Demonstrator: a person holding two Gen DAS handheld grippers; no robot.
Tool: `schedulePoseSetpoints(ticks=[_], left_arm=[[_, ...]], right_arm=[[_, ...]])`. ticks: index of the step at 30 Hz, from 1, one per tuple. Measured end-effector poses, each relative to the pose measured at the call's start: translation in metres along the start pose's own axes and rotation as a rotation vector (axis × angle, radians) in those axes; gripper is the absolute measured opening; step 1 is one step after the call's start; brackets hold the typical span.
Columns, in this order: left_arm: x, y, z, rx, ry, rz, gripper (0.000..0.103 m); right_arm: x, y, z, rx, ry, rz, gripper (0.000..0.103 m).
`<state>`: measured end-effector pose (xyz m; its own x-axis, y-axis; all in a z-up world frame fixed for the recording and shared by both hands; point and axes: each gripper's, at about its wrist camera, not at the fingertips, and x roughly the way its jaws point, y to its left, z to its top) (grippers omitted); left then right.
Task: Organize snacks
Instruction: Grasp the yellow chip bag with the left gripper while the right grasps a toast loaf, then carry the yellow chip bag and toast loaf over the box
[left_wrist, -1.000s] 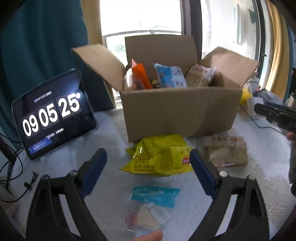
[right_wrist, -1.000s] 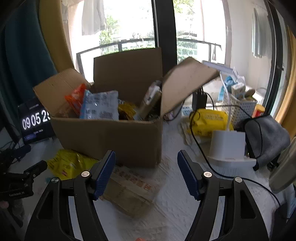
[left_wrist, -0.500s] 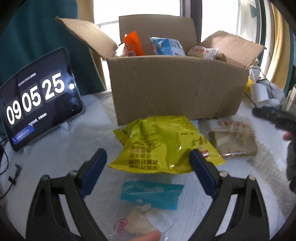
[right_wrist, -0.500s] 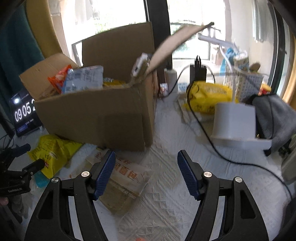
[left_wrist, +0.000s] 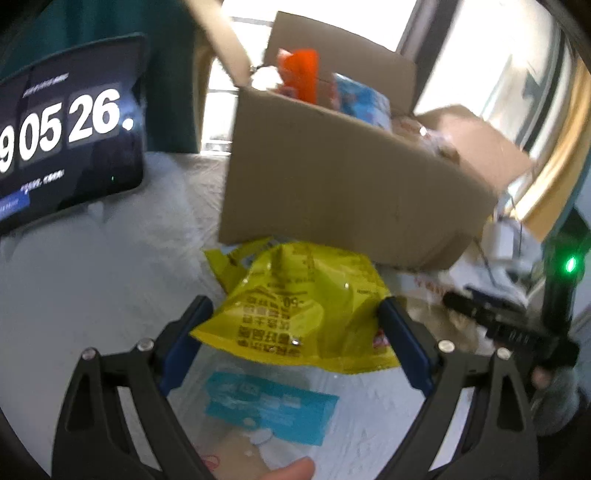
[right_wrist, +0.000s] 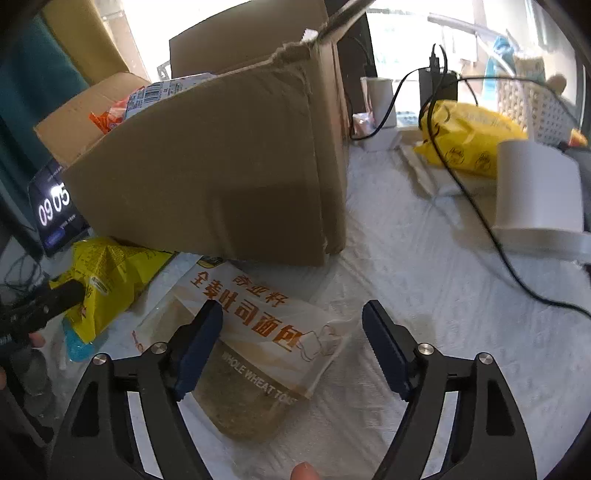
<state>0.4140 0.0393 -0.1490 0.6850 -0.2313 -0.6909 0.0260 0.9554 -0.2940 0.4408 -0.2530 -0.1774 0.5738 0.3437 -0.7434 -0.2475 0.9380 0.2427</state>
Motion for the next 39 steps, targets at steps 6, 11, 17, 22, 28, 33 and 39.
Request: schedulePoseSetpoints(ticks=[6, 11, 17, 22, 28, 33, 39], left_arm=[[-0.005, 0.008, 0.012, -0.026, -0.009, -0.002, 0.092], [0.029, 0.002, 0.013, -0.028, 0.114, -0.073, 0.092], [0.056, -0.020, 0.006, -0.020, 0.227, -0.113, 0.091], [0.051, -0.031, 0.001, 0.012, 0.208, -0.115, 0.074], [0.034, -0.046, -0.009, 0.069, 0.175, -0.120, 0.065], [0.016, -0.048, -0.019, 0.071, 0.162, -0.140, 0.064], [-0.016, -0.048, -0.032, 0.081, 0.131, -0.152, 0.064]], right_arm=[[0.003, -0.002, -0.001, 0.028, 0.022, 0.047, 0.082], [0.007, 0.005, -0.003, 0.036, 0.038, 0.055, 0.085], [0.008, 0.014, -0.007, 0.028, 0.029, 0.058, 0.085], [0.000, 0.013, -0.013, 0.037, 0.014, 0.060, 0.062], [-0.020, -0.002, -0.018, 0.088, -0.017, 0.109, 0.032], [-0.039, 0.008, -0.025, 0.055, -0.055, 0.099, 0.028], [-0.071, 0.018, -0.031, -0.026, -0.087, 0.060, 0.026]])
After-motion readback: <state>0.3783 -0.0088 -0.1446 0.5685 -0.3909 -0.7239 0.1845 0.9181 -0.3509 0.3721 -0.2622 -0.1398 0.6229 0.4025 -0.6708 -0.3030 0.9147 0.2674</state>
